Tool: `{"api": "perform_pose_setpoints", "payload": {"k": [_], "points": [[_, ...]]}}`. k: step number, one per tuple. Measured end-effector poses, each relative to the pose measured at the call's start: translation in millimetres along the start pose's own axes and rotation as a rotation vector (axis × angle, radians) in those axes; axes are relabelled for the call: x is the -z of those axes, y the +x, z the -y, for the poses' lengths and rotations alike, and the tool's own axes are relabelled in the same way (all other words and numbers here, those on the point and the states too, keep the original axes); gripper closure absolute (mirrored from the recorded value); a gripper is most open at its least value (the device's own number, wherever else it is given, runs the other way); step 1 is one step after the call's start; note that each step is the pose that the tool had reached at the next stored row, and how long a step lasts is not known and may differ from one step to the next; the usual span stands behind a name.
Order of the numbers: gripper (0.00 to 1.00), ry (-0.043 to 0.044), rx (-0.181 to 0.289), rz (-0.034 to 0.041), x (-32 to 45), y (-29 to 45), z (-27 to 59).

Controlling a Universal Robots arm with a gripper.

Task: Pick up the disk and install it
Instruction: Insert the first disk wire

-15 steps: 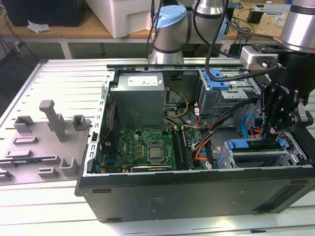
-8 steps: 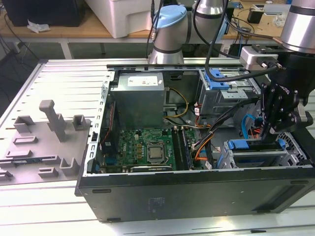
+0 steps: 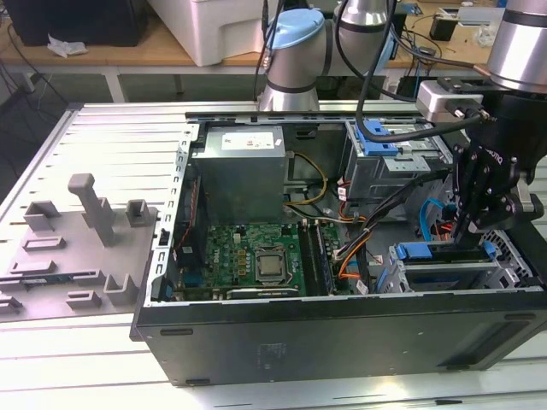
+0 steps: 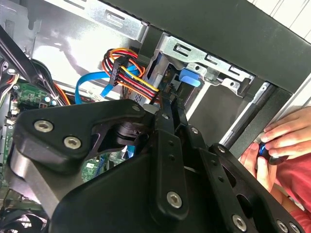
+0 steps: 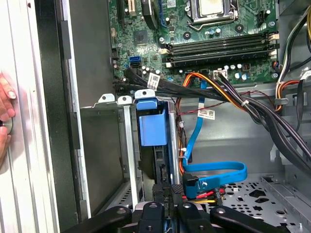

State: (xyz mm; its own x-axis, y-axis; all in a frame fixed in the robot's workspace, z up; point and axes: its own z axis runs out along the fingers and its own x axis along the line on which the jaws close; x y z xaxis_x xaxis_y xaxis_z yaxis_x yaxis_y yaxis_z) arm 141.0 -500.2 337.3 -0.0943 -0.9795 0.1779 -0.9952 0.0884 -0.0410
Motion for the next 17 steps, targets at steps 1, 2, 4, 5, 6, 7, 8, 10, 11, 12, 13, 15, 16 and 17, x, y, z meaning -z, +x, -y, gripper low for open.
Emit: {"api": "perform_pose_setpoints", "payload": {"k": [1, 2, 4, 5, 6, 7, 8, 10, 11, 12, 13, 15, 16, 17], "points": [[0.83, 0.0001, 0.000, -0.0002, 0.1, 0.0, 0.0], [0.83, 0.0000, 0.000, -0.0003, 0.1, 0.0, 0.0], [0.83, 0.0001, 0.000, -0.0008, 0.5, 0.1, 0.0], [0.83, 0.0001, 0.000, -0.0014, 1.0, 0.2, 0.0], [0.83, 0.0003, 0.000, -0.0025, 1.6, 0.3, 0.1], [0.83, 0.0004, 0.000, -0.0035, 2.1, 0.4, 0.1], [0.83, 0.0005, 0.000, -0.0050, 2.6, 0.4, 0.1], [0.83, 0.0006, 0.000, -0.0064, 2.7, 0.5, 0.1], [0.83, 0.0007, 0.000, -0.0074, 2.8, 0.5, 0.1], [0.83, 0.0007, 0.001, -0.0074, 2.8, 0.5, 0.1], [0.83, 0.0007, 0.001, -0.0074, 2.8, 0.5, 0.1], [0.83, 0.0008, 0.001, -0.0074, 2.8, 0.5, 0.1], [0.83, 0.0008, 0.001, -0.0075, 2.9, -0.1, 0.1], [0.83, 0.0008, 0.001, -0.0075, 2.9, -0.1, 0.1]]}}
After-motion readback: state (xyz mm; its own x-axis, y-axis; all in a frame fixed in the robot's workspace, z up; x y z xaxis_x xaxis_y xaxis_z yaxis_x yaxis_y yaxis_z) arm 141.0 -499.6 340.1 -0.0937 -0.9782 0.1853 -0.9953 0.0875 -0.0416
